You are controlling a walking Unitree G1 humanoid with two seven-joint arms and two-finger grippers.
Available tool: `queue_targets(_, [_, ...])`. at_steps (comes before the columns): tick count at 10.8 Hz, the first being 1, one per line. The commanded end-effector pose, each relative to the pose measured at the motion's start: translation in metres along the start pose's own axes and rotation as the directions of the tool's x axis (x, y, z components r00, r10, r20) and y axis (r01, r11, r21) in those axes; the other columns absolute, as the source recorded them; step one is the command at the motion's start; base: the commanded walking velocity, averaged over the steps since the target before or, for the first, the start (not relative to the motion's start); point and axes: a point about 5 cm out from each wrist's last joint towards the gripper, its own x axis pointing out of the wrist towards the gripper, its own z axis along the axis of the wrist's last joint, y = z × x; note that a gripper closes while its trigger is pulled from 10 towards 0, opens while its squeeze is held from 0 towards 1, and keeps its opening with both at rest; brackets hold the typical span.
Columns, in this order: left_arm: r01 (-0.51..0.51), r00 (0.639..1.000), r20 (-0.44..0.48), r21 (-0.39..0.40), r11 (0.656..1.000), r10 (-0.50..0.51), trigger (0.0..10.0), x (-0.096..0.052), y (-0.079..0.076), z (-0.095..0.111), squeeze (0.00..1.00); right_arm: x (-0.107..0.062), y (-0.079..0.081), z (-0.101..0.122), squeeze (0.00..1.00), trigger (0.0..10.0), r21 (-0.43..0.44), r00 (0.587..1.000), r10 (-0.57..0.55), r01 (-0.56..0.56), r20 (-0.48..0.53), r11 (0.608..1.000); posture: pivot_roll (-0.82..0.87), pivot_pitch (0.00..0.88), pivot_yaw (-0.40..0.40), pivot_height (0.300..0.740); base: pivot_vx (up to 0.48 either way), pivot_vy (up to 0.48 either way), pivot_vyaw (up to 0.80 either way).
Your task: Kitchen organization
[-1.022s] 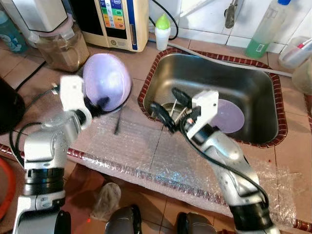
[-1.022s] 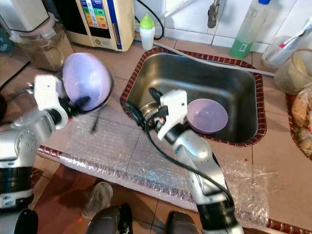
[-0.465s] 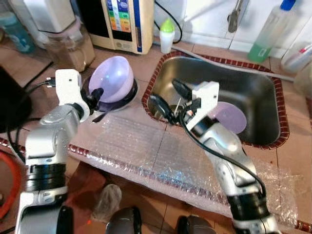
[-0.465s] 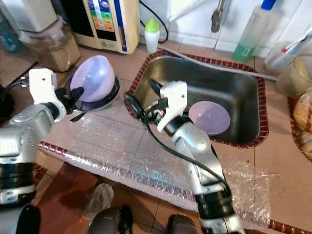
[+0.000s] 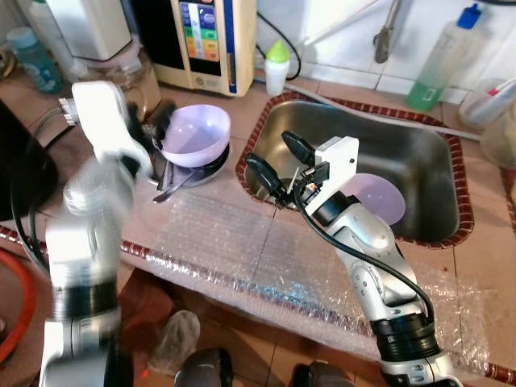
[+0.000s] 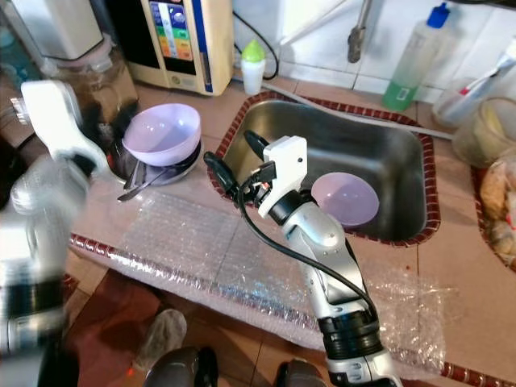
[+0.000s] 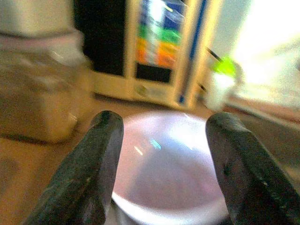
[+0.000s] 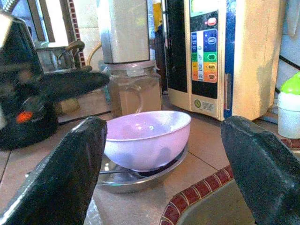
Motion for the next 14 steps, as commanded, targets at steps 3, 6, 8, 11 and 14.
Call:
queue_targets(3, [-0.073,0.995,-0.077,-0.024,0.997,0.071,10.0,-0.004,-0.01,-0.025,1.0,0.005,0.001,0.001,0.0,10.0,-0.018,1.0,0.019,-0.019,0.006,1.0,-0.02,0.03,0.032,0.74,0.0,0.0,0.0])
queue_targets(6, [-0.237,0.971,0.006,-0.127,0.963,0.24,10.0,0.016,0.011,-0.007,1.0,0.005,0.004,-0.001,0.0,10.0,-0.018,1.0,0.021,-0.021,0.004,1.0,-0.04,0.031,0.038,0.74,0.0,0.0,0.0])
queue_targets(8, [-0.317,0.948,-0.044,-0.182,0.931,0.314,10.0,0.029,0.025,-0.002,1.0,0.004,0.005,-0.001,0.0,10.0,-0.023,1.0,0.017,-0.017,0.006,1.0,-0.05,0.033,0.048,0.74,0.0,0.0,0.0])
queue_targets(11, [-0.335,0.939,-0.204,-0.347,0.876,0.278,10.0,0.047,0.024,-0.016,0.0,0.001,0.007,-0.001,0.0,10.0,-0.019,0.999,0.034,-0.034,0.009,0.999,-0.06,0.038,0.063,0.74,0.0,0.0,0.0])
queue_targets(14, [-0.339,0.921,-0.328,-0.411,0.846,0.209,10.0,0.055,0.024,-0.028,0.0,0.0,0.008,-0.002,0.0,10.0,-0.021,0.999,0.034,-0.034,0.003,0.999,-0.07,0.045,0.071,0.74,0.0,0.0,0.0])
